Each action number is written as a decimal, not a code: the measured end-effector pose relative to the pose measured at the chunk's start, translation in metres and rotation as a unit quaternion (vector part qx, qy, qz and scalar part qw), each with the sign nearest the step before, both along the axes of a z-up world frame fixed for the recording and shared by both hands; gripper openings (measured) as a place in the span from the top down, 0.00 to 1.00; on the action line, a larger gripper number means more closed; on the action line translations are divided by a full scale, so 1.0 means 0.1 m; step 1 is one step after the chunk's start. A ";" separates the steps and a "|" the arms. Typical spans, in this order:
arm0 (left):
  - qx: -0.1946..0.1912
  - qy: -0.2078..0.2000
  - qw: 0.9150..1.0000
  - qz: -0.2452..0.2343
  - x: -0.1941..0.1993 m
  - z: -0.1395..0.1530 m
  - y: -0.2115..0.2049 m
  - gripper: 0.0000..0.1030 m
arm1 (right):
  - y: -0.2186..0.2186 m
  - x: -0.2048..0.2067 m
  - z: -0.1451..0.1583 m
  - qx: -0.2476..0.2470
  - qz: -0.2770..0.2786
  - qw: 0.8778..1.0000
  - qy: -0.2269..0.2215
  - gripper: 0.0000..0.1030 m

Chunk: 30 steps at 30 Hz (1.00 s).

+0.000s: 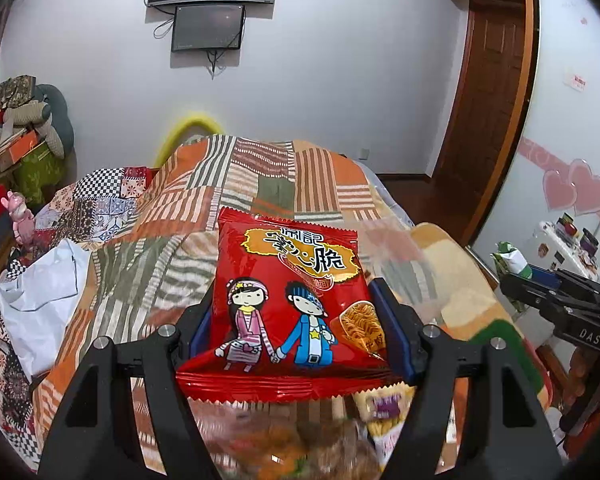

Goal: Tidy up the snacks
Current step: 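Place red bag beside the box with left tool while right tool drops green packet in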

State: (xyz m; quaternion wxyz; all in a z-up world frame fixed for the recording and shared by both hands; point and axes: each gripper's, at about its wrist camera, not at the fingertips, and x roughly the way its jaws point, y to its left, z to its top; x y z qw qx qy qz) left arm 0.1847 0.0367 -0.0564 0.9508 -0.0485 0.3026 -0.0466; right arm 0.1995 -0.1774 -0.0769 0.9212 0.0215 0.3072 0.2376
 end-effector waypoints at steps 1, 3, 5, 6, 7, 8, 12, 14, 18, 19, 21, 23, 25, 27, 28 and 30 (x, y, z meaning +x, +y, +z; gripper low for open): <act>-0.001 0.000 1.000 0.002 0.06 0.00 0.01 0.32 | 0.06 0.05 0.02 0.000 0.004 1.000 -0.004 0.58; -0.003 0.002 1.000 0.005 0.16 0.00 0.03 0.32 | 0.13 0.13 0.05 0.001 0.010 1.000 -0.008 0.58; -0.007 0.008 1.000 0.008 0.27 -0.02 0.05 0.32 | 0.24 0.24 0.05 0.001 0.017 1.000 -0.009 0.58; -0.007 0.012 1.000 0.009 0.31 -0.03 0.06 0.32 | 0.28 0.28 0.05 0.001 0.020 1.000 -0.008 0.58; -0.005 0.018 1.000 0.011 0.38 -0.06 0.06 0.32 | 0.31 0.31 0.04 0.001 0.021 1.000 -0.008 0.58; -0.004 0.023 1.000 0.012 0.45 -0.08 0.06 0.32 | 0.37 0.36 0.03 -0.002 0.023 1.000 -0.007 0.58; 0.000 0.040 0.999 0.015 0.66 -0.21 0.07 0.32 | 0.54 0.55 -0.07 -0.005 0.034 0.999 0.008 0.58; 0.003 0.045 0.999 0.016 0.75 -0.27 0.08 0.32 | 0.61 0.64 -0.13 -0.008 0.039 0.999 0.020 0.58; 0.005 0.068 0.998 0.013 0.95 -0.43 0.10 0.32 | 0.74 0.79 -0.26 -0.016 0.040 0.998 0.041 0.58; 0.005 0.073 0.997 0.012 0.99 -0.46 0.11 0.32 | 0.76 0.82 -0.29 -0.017 0.040 0.998 0.048 0.58; 0.007 0.086 0.996 0.012 1.09 -0.55 0.12 0.32 | 0.81 0.91 -0.36 -0.020 0.039 0.997 0.062 0.58; 0.012 0.093 0.995 0.012 1.16 -0.61 0.12 0.32 | 0.84 0.96 -0.40 -0.024 0.038 0.997 0.069 0.58; 0.014 0.099 0.995 0.011 1.22 -0.65 0.12 0.32 | 0.86 1.02 -0.41 -0.026 0.043 0.996 0.077 0.58; 0.015 0.106 0.994 0.010 1.26 -0.68 0.12 0.32 | 0.90 1.08 -0.43 -0.034 0.047 0.994 0.087 0.58; 0.016 0.109 0.994 0.010 1.28 -0.70 0.12 0.32 | 0.93 1.10 -0.45 -0.042 0.054 0.993 0.092 0.58; 0.019 0.113 0.993 0.013 1.31 -0.73 0.12 0.32 | 0.96 1.13 -0.47 -0.053 0.057 0.992 0.096 0.58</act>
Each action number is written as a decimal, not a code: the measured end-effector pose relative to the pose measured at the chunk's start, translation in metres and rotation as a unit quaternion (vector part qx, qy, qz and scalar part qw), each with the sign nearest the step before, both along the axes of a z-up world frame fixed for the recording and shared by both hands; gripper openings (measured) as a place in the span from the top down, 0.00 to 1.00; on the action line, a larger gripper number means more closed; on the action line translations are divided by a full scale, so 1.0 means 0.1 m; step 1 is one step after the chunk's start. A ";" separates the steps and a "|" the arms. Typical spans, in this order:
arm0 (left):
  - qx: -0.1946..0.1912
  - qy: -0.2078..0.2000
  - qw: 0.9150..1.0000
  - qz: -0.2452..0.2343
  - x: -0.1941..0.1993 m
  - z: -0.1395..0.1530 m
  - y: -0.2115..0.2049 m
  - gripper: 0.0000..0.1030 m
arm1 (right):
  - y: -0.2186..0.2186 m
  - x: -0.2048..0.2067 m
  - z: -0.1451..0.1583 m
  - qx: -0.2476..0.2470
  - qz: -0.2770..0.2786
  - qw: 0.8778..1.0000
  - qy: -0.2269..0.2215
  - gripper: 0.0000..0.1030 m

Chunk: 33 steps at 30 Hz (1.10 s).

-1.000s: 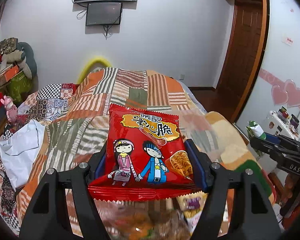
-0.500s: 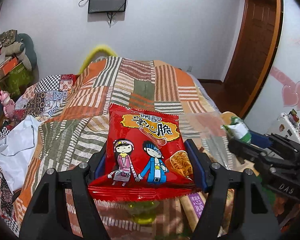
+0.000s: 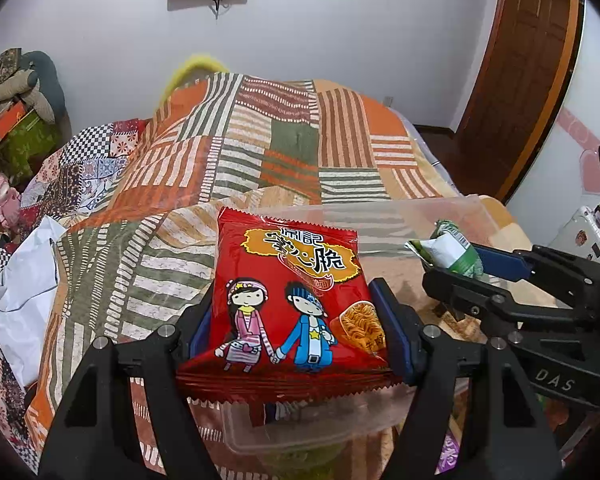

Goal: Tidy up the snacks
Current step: 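Place red bag beside the box with left tool while right tool drops green packet in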

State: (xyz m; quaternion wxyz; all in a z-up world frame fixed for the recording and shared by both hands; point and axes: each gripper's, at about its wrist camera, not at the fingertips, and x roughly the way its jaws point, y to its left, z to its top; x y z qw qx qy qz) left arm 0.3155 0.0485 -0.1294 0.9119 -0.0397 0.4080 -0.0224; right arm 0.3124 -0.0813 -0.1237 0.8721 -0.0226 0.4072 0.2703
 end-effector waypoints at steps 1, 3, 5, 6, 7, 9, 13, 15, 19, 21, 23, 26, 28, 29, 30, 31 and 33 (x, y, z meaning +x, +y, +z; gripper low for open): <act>0.000 0.003 1.000 0.003 0.02 -0.02 0.01 0.32 | 0.01 0.01 -0.01 -0.004 0.000 1.000 0.001 0.58; -0.003 0.008 1.000 0.007 0.04 -0.05 0.03 0.31 | 0.02 0.02 -0.04 -0.003 0.003 1.000 0.008 0.56; -0.007 0.011 1.000 0.013 0.04 -0.07 0.05 0.30 | 0.01 0.04 -0.06 0.000 -0.001 1.000 0.014 0.55; -0.009 0.011 1.000 0.014 0.04 -0.08 0.05 0.29 | 0.01 0.04 -0.06 0.001 -0.003 1.000 0.015 0.54; -0.009 0.011 1.000 0.015 0.03 -0.08 0.06 0.28 | 0.01 0.04 -0.06 0.002 -0.003 1.000 0.017 0.54; -0.010 0.010 1.000 0.016 0.03 -0.06 0.07 0.26 | 0.01 0.04 -0.05 -0.001 -0.004 1.000 0.015 0.53; -0.012 0.005 1.000 0.017 -0.01 -0.01 0.09 0.18 | -0.04 0.01 0.04 -0.002 -0.007 1.000 0.002 0.46; -0.012 -0.004 1.000 0.015 -0.06 0.05 0.09 0.13 | -0.08 -0.03 0.11 0.004 -0.009 1.000 -0.006 0.40; 0.003 -0.026 1.000 0.008 -0.21 0.20 0.03 0.11 | -0.14 -0.12 0.24 0.011 -0.012 1.000 -0.022 0.39; 0.010 -0.034 0.999 0.003 -0.30 0.28 -0.01 0.10 | -0.17 -0.20 0.30 0.011 -0.013 0.999 -0.033 0.39; 0.015 -0.040 0.999 -0.004 -0.41 0.34 -0.04 0.10 | -0.21 -0.32 0.37 0.011 -0.010 0.999 -0.045 0.39; 0.022 -0.047 0.999 -0.011 -0.58 0.41 -0.07 0.09 | -0.25 -0.50 0.44 0.004 -0.008 0.998 -0.062 0.36; 0.025 -0.051 0.998 -0.015 -0.72 0.45 -0.09 0.07 | -0.28 -0.62 0.46 0.000 -0.006 0.998 -0.070 0.34; 0.025 -0.054 0.998 -0.017 -0.79 0.46 -0.10 0.06 | -0.29 -0.67 0.46 -0.002 -0.006 0.997 -0.071 0.33; 0.025 -0.055 0.998 -0.018 -0.87 0.48 -0.10 0.06 | -0.31 -0.73 0.46 -0.005 -0.005 0.997 -0.072 0.33; 0.024 -0.055 0.998 -0.019 -0.94 0.48 -0.10 0.05 | -0.33 -0.80 0.44 -0.008 -0.004 0.997 -0.073 0.33; 0.023 -0.052 0.998 -0.019 -1.07 0.47 -0.09 0.05 | -0.36 -0.91 0.39 -0.014 -0.004 0.997 -0.071 0.33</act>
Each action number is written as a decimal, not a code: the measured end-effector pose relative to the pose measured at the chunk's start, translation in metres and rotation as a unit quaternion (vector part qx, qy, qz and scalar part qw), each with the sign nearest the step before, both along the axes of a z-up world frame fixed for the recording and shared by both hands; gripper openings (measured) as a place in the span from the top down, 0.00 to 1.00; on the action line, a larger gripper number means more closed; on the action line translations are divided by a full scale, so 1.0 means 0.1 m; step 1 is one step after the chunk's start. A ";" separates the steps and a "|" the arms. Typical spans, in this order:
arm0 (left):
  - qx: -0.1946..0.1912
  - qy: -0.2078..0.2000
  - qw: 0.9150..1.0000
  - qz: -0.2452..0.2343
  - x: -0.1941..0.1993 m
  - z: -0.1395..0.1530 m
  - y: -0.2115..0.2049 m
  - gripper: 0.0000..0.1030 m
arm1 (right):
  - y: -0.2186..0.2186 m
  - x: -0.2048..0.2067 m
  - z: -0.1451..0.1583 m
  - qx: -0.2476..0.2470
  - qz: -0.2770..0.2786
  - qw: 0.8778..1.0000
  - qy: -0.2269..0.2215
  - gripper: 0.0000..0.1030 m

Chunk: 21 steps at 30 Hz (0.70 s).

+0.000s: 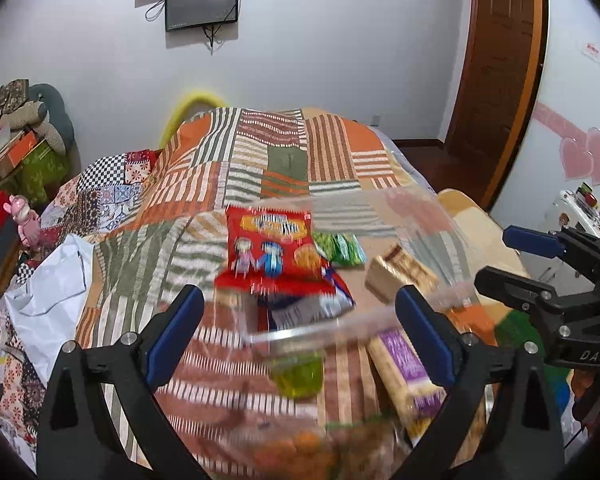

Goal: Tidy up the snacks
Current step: 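Place red bag beside the box with left tool while right tool drops green packet in, then grasp the puffed snack bag with left tool while right tool grasps the cracker roll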

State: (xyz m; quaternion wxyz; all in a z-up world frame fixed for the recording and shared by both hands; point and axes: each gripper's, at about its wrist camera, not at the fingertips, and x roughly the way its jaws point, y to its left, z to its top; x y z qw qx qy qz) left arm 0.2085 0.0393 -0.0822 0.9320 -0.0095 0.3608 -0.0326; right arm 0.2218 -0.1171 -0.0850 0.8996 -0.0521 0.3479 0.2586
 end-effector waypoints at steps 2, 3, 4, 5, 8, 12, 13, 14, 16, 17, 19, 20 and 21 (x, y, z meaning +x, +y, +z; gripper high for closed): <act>-0.002 0.006 1.000 0.001 -0.12 -0.03 0.02 0.05 | -0.03 -0.09 -0.07 -0.005 0.001 1.000 0.007 0.33; -0.003 0.010 1.000 0.001 -0.20 -0.06 0.03 0.05 | -0.05 -0.14 -0.10 -0.006 0.000 1.000 0.010 0.33; -0.003 0.013 1.000 0.002 -0.24 -0.08 0.04 0.05 | -0.08 -0.18 -0.14 -0.007 0.000 1.000 0.015 0.33; -0.003 0.017 1.000 0.004 -0.30 -0.11 0.04 0.05 | -0.10 -0.23 -0.19 -0.009 0.001 1.000 0.021 0.33; -0.010 0.035 0.999 0.007 -0.48 -0.24 0.06 0.05 | -0.14 -0.34 -0.34 -0.005 0.000 0.999 0.045 0.32; -0.016 0.058 0.998 0.012 -0.65 -0.42 0.05 0.05 | -0.11 -0.47 -0.57 -0.017 0.003 0.997 0.073 0.32; -0.016 0.061 0.998 0.014 -0.68 -0.45 0.05 0.05 | -0.09 -0.50 -0.64 -0.025 0.004 0.996 0.080 0.32; -0.018 0.064 0.998 0.016 -0.73 -0.49 0.04 0.05 | -0.07 -0.51 -0.72 -0.031 0.005 0.996 0.089 0.32; -0.023 0.071 0.997 0.015 -0.79 -0.54 0.04 0.05 | -0.09 -0.55 -0.85 -0.040 0.006 0.994 0.100 0.32; -0.026 0.074 0.997 0.014 -0.82 -0.55 0.03 0.05 | -0.09 -0.56 -0.88 -0.046 0.005 0.994 0.103 0.32; -0.032 0.079 0.996 0.008 -0.89 -0.57 -0.01 0.05 | -0.10 -0.60 -0.93 -0.061 0.003 0.993 0.104 0.32; -0.035 0.079 0.996 0.002 -0.93 -0.58 -0.05 0.05 | -0.13 -0.62 -0.95 -0.063 0.002 0.993 0.101 0.32; -0.036 0.080 0.996 -0.003 -0.96 -0.58 -0.09 0.05 | -0.16 -0.64 -0.96 -0.062 0.002 0.993 0.100 0.32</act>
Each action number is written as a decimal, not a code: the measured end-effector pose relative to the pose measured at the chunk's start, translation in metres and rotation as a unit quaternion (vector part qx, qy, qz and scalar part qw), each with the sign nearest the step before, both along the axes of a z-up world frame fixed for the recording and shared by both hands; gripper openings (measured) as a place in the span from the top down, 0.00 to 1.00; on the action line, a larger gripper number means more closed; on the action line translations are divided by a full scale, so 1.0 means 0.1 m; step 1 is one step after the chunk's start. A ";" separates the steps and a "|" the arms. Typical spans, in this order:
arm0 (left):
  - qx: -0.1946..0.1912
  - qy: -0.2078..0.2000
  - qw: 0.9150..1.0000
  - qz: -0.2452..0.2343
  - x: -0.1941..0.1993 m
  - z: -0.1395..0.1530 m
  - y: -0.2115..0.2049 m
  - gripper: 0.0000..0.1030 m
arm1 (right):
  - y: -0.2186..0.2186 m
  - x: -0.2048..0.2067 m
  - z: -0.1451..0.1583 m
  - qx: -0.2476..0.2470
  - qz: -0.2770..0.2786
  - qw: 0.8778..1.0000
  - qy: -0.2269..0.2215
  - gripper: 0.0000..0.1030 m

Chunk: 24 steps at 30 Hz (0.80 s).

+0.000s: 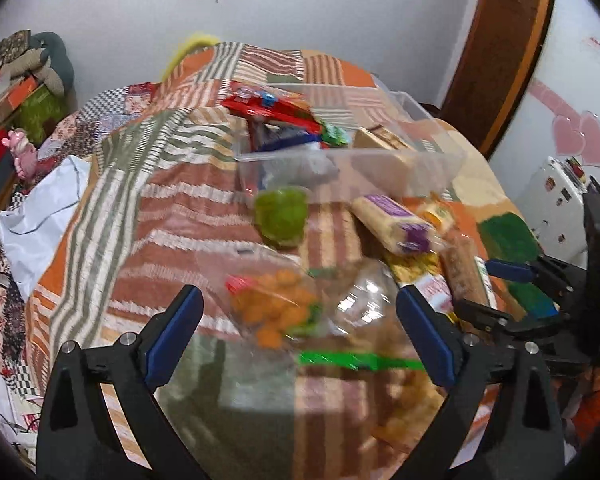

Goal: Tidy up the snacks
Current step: 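Grasp the puffed snack bag with left tool while right tool grasps the cracker roll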

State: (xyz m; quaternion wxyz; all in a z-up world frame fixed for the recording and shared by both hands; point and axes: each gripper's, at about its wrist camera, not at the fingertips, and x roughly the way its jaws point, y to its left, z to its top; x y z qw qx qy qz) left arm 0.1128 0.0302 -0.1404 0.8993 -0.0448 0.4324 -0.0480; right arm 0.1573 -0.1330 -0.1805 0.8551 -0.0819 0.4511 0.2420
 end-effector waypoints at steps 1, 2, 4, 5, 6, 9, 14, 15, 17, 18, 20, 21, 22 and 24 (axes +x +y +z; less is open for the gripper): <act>0.001 0.000 1.000 -0.004 -0.02 0.00 -0.04 0.05 | -0.03 -0.01 0.01 0.002 -0.002 1.000 0.000 0.32; 0.003 -0.001 1.000 -0.010 -0.05 0.00 -0.10 0.05 | -0.08 -0.01 0.01 0.005 -0.007 1.000 0.001 0.32; 0.008 -0.004 1.000 -0.024 -0.12 0.00 -0.22 0.05 | -0.17 -0.02 0.02 0.011 -0.016 1.000 0.002 0.32; 0.010 -0.005 0.999 -0.032 -0.15 0.00 -0.29 0.05 | -0.20 -0.03 0.01 0.013 -0.018 1.000 0.003 0.33; 0.012 -0.006 0.999 -0.039 -0.18 0.00 -0.35 0.05 | -0.23 -0.04 0.01 0.015 -0.021 1.000 0.005 0.33; 0.012 -0.004 0.998 -0.058 -0.26 -0.03 -0.52 0.05 | -0.30 -0.12 0.01 0.032 -0.024 0.999 0.009 0.55; 0.005 0.013 0.997 -0.077 -0.34 -0.12 -0.69 0.05 | -0.37 -0.17 -0.02 0.055 -0.033 0.998 0.015 0.68; 0.003 0.020 0.996 -0.084 -0.36 -0.15 -0.74 0.05 | -0.38 -0.19 -0.01 0.054 -0.034 0.998 0.014 0.68; 0.004 0.026 0.995 -0.091 -0.40 -0.21 -0.79 0.05 | -0.41 -0.25 0.00 0.051 -0.035 0.998 0.012 0.68; 0.003 0.031 0.995 -0.094 -0.42 -0.24 -0.82 0.05 | -0.43 -0.28 0.01 0.050 -0.037 0.998 0.011 0.68; 0.001 0.042 0.994 -0.096 -0.42 -0.31 -0.85 0.05 | -0.49 -0.33 0.01 0.051 -0.039 0.998 0.015 0.68; 0.002 0.047 0.994 -0.097 -0.42 -0.35 -0.86 0.05 | -0.51 -0.34 0.02 0.053 -0.039 0.998 0.019 0.68; 0.002 0.050 0.994 -0.096 -0.42 -0.38 -0.87 0.05 | -0.53 -0.35 0.02 0.057 -0.040 0.997 0.024 0.66; 0.001 0.055 0.994 -0.093 -0.41 -0.43 -0.87 0.16 | -0.58 -0.37 0.03 0.067 -0.046 0.996 0.033 0.65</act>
